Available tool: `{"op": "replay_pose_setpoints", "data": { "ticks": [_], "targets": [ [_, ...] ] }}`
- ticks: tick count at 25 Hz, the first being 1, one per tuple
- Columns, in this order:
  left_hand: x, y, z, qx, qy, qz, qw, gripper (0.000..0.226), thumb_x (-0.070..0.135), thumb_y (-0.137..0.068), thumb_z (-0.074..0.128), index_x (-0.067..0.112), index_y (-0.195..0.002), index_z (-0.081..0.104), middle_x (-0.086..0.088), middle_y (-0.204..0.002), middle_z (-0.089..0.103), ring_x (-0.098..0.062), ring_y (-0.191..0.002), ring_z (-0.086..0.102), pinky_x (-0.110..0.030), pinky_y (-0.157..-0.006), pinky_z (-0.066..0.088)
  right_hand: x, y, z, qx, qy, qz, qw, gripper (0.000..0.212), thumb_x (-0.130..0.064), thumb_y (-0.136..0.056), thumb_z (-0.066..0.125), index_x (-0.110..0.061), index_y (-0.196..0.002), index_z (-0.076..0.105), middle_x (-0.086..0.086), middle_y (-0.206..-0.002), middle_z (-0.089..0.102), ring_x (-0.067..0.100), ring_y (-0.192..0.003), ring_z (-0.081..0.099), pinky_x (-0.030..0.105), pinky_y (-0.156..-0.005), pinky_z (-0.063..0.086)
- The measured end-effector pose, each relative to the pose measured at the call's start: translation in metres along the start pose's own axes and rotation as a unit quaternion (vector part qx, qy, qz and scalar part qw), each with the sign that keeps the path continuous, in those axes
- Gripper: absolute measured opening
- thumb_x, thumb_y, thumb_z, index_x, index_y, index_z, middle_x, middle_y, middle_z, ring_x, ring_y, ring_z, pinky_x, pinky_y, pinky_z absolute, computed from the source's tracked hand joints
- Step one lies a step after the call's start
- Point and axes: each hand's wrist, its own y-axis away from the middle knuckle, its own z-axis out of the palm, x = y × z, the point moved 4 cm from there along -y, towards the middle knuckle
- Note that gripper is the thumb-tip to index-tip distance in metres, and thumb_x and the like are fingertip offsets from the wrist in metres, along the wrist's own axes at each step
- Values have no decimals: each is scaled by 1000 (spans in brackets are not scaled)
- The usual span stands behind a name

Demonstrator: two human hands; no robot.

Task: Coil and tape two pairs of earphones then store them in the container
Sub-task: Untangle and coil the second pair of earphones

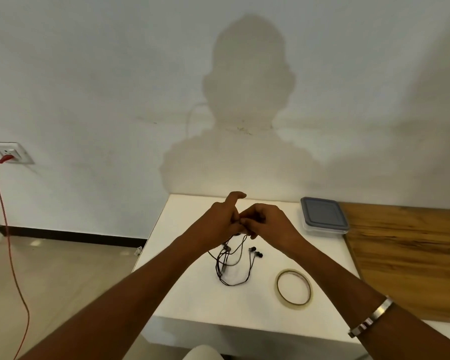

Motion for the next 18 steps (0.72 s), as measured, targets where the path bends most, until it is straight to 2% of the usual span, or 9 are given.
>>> {"op": "replay_pose_setpoints", "data": {
  "ticks": [2,4,8,10,12,13,15,16,18],
  "targets": [
    [-3,3,5,12,29,-30,999,41,19,-91,63,19,-128,47,7,-75,65,3,-63,60,-7,-60,42,9,-1,-8,36,-66,24,997,5,-14,-87,64,-12,-91,68,6,-78,73,21,-69,69,32,-72,58],
    [-9,6,8,6,33,-71,997,16,23,-96,55,15,-107,62,10,-67,62,2,-57,60,-8,-51,39,17,0,-18,89,-119,46,988,4,-12,-90,62,-9,-91,65,9,-81,71,25,-72,69,33,-72,58],
    [-17,11,11,3,4,-89,996,24,24,-99,50,9,-95,68,12,-56,48,5,-41,50,-6,-42,32,40,7,-32,127,-109,65,984,10,-7,-93,55,-8,-100,61,12,-87,67,23,-76,65,27,-69,56],
    [-13,10,10,22,-14,-70,997,24,23,-99,50,7,-92,68,14,-53,44,7,-43,48,-7,-44,33,46,12,-34,106,17,21,994,19,-11,-93,55,-18,-110,61,4,-101,64,19,-92,62,29,-82,53],
    [-8,6,13,17,-11,-44,999,22,23,-99,51,12,-87,67,12,-54,48,5,-47,49,-8,-46,34,39,15,-21,34,179,-80,980,30,-19,-92,57,-24,-122,56,-6,-119,54,10,-111,49,26,-99,40],
    [-6,5,16,9,-6,-32,999,22,25,-98,52,15,-84,65,6,-57,52,0,-49,51,-11,-47,35,34,16,-12,-4,208,-109,972,31,-23,-93,56,-23,-123,56,-8,-121,54,8,-113,48,25,-100,38],
    [-8,1,23,-1,-8,-22,1000,23,28,-98,52,17,-82,63,-3,-66,61,-13,-56,55,-23,-51,44,22,16,-2,-44,208,-102,972,23,-29,-95,52,-21,-115,60,-6,-106,66,7,-96,61,23,-87,48],
    [-10,1,23,-1,-10,-26,1000,22,30,-98,52,18,-82,63,-3,-68,63,-15,-57,57,-22,-51,44,19,15,-1,-51,209,-89,972,21,-29,-96,50,-19,-110,63,-4,-93,70,5,-81,64,18,-76,51],
    [-11,4,18,3,-7,-42,999,22,33,-97,53,22,-79,61,4,-62,59,-5,-49,53,-11,-46,36,17,13,-7,-46,234,-82,968,24,-27,-99,46,-15,-106,65,-4,-72,65,2,-59,57,10,-60,44]
  ]
}}
